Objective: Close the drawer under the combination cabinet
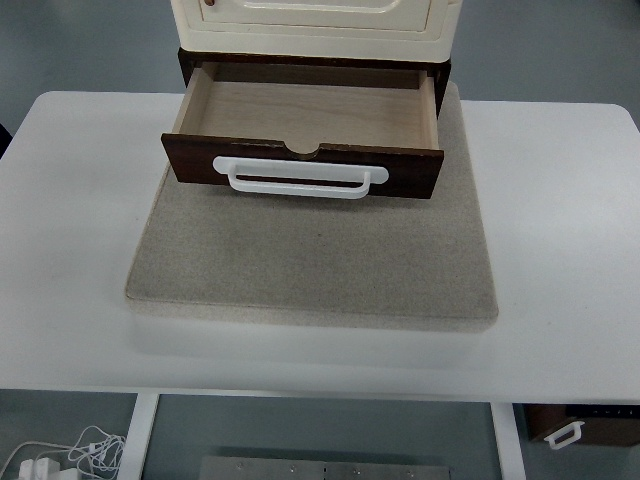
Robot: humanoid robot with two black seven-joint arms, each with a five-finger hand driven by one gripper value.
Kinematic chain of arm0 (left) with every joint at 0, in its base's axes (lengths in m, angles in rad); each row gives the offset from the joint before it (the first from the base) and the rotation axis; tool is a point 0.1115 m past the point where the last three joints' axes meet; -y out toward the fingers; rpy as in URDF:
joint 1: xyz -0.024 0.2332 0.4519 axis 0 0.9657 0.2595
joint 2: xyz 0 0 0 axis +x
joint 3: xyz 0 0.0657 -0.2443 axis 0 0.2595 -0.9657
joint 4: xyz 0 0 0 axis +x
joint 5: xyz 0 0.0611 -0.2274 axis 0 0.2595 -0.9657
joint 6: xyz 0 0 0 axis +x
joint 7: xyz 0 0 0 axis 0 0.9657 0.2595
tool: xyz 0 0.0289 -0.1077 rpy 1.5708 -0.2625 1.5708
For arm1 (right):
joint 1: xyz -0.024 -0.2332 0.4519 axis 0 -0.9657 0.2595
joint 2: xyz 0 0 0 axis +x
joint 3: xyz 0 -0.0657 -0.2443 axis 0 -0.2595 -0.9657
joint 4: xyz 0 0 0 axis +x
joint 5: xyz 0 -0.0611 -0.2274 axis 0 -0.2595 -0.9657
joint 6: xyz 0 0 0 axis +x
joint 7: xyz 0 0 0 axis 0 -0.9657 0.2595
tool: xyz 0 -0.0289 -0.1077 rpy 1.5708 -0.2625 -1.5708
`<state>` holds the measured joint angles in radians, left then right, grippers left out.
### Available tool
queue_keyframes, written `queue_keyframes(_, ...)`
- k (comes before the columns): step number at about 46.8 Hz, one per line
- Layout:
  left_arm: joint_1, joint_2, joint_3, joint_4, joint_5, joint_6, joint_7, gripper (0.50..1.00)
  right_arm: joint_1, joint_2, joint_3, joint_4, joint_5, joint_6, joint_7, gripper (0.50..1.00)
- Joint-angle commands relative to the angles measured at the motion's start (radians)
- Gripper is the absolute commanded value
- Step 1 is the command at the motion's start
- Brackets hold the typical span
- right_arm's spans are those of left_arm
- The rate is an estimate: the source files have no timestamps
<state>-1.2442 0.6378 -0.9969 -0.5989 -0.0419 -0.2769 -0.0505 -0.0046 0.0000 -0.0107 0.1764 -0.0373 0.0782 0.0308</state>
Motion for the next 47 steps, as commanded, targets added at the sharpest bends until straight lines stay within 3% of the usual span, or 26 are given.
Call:
queue_keyframes(1, 0.000, 0.042, 0.000, -0.093, 0.017, 0.004, 0.000, 0.996, 0.000, 0.000, 0.000, 0.000, -0.001, 0.000, 0.000, 0.952)
queue_keyframes(12, 0.020, 0.118, 0.000, -0.309, 0.063, 0.007, -0.002, 0.996, 0.000, 0.000, 0.000, 0.000, 0.001, 0.000, 0.000, 0.952)
queue_keyframes(24, 0.020, 0.161, 0.004, -0.453, 0.139, -0.002, 0.000, 0.996, 0.000, 0.000, 0.000, 0.000, -0.001, 0.000, 0.000, 0.952)
queue_keyframes(38, 0.022, 0.210, 0.173, -0.686, 0.160, 0.007, -0.002, 0.996, 0.000, 0.000, 0.000, 0.000, 0.001, 0.000, 0.000, 0.952)
queue_keyframes(47, 0.020, 0.227, 0.228, -0.780, 0.186, 0.005, 0.000, 0.996, 0.000, 0.000, 0.000, 0.000, 0.001, 0.000, 0.000, 0.952)
